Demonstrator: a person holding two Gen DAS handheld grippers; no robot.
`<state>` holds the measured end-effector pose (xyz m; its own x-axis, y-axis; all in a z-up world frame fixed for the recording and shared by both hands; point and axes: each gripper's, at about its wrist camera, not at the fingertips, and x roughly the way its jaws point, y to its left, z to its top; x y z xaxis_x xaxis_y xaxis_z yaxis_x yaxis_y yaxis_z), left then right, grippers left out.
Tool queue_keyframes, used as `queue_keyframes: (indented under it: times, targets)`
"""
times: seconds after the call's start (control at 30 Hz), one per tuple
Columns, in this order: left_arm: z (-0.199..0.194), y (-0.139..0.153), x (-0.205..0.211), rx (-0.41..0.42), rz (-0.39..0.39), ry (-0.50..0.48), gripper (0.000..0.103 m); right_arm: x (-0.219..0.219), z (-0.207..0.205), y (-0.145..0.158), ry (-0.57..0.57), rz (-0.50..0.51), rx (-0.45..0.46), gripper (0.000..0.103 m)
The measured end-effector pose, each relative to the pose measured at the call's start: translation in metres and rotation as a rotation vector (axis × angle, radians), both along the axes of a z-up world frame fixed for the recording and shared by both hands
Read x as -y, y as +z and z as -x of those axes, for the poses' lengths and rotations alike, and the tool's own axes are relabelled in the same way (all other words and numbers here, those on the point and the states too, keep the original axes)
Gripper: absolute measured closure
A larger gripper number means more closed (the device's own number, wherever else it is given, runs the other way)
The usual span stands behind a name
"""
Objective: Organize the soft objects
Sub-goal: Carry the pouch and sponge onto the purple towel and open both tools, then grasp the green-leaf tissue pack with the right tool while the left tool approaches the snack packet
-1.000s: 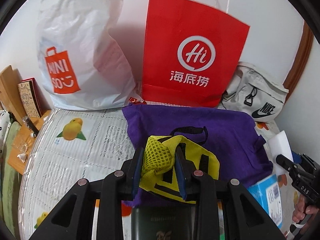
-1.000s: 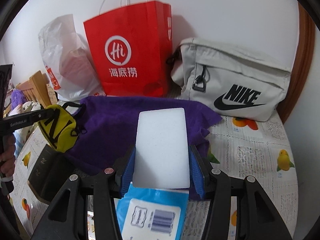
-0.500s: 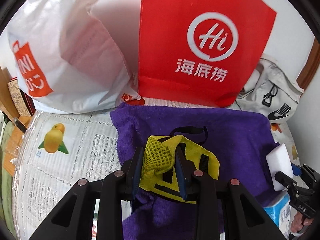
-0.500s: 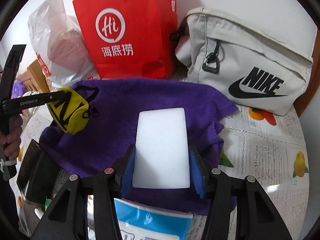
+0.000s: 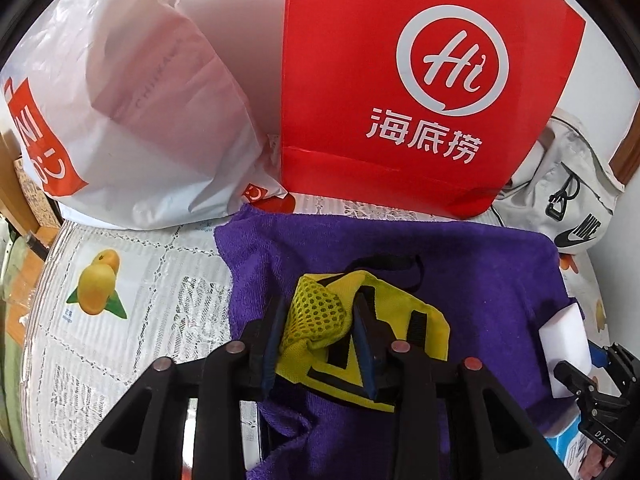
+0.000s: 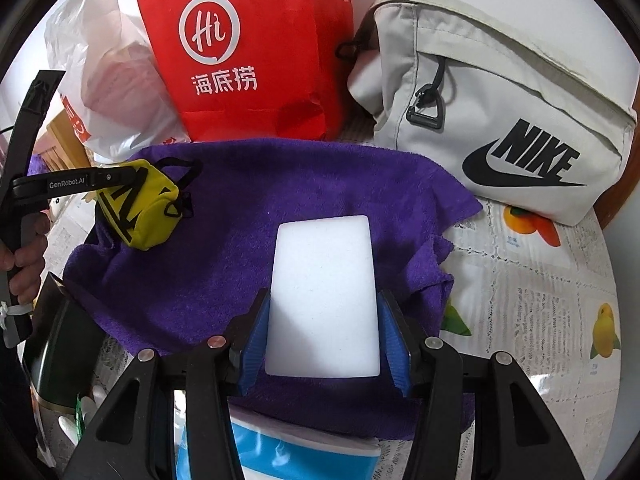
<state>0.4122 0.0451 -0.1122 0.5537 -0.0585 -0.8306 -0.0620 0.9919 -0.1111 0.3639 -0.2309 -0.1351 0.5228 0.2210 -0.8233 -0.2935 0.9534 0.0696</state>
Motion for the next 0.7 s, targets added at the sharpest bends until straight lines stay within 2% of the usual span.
queue_keyframes:
  times: [0.03, 0.1, 0.17, 0.23, 0.57, 0.7]
  targets:
    - [0.0, -0.001, -0.001, -0.005, 0.003, 0.004, 0.069, -0.001, 0.0, 0.0, 0.003, 0.006, -0.002, 0.05]
    - [0.001, -0.001, -0.002, -0.008, 0.011, 0.006, 0.064, -0.001, 0.001, -0.001, 0.002, 0.016, -0.004, 0.043]
    - [0.002, 0.0, -0.001, -0.009, 0.007, 0.004, 0.044, -0.001, 0.003, 0.0, -0.004, 0.019, 0.0, 0.033]
    - [0.006, 0.003, 0.0, 0.004, -0.006, 0.001, 0.043, 0.001, 0.005, 0.002, -0.015, 0.014, 0.005, 0.027]
    - [0.04, 0.034, 0.002, 0.033, -0.025, 0.002, 0.042, -0.002, 0.035, 0.035, -0.039, -0.013, 0.053, 0.025]
    - [0.066, 0.05, 0.001, 0.057, -0.037, 0.005, 0.042, -0.004, 0.058, 0.054, -0.068, -0.007, 0.087, 0.016]
